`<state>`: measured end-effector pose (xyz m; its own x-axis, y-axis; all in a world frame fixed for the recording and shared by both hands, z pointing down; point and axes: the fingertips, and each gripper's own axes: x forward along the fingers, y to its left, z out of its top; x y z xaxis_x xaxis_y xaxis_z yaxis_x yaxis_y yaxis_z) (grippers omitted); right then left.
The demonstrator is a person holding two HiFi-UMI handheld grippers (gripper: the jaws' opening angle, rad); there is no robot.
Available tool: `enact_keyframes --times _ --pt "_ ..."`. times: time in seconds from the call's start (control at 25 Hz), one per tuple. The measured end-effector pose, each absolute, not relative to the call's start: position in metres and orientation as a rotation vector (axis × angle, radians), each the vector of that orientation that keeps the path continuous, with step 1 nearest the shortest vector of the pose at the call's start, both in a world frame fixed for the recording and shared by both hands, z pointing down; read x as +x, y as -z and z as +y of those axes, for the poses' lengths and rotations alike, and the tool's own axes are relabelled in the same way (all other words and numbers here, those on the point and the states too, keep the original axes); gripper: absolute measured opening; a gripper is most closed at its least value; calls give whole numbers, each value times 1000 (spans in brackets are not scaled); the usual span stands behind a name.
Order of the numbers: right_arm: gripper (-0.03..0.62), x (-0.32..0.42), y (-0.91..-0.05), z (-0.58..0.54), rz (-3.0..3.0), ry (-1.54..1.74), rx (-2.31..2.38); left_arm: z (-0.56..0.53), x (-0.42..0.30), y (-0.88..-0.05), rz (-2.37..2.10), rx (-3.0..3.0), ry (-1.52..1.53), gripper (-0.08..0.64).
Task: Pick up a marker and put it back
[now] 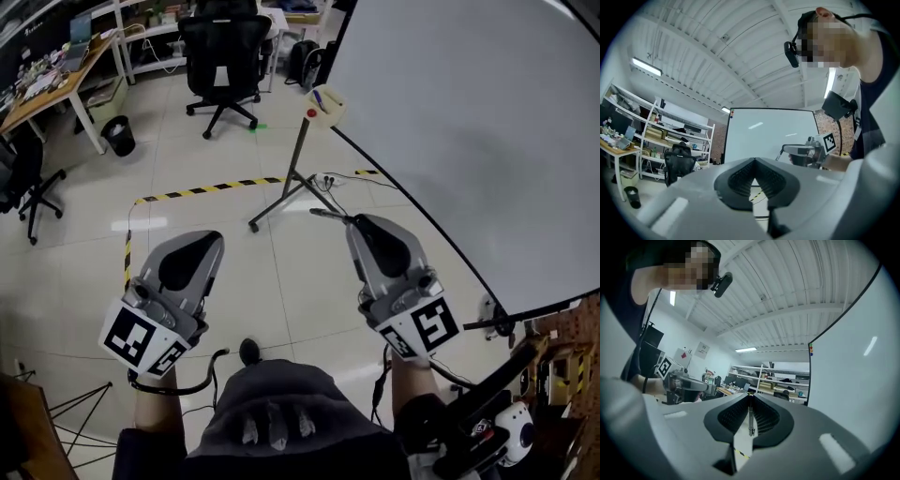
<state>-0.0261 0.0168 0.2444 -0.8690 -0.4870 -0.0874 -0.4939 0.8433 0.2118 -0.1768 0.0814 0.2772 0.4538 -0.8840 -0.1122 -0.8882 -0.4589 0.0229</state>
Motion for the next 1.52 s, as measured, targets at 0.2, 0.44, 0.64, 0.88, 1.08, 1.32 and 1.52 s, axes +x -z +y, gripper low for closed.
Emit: enact_keyframes --times 0.2,0.44,0.64,0.88,1.08,1.32,1.52 --pt "31 15 -253 50 2974 -335 -813 111 -143 -273 1614 -2657 -176 6" --pt "31 92 -261 98 2965 -301 -757 159 -53 -263 1590 -2624 -199 6" --pt "31 166 -259 126 2945 -324 -747 189 30 -267 1569 -2654 -187 6" --pt "31 212 -249 145 2904 -295 -748 214 78 -255 1562 -2618 -71 6" --pt "31 227 -253 160 2884 -262 -763 237 88 -249 1564 -2582 -17 6" --pt "31 218 -258 171 2892 -233 -809 253 74 -252 1580 -2586 -12 6" --pt "31 196 -256 197 2907 -245 -839 286 42 -248 1609 -2555 -40 6"
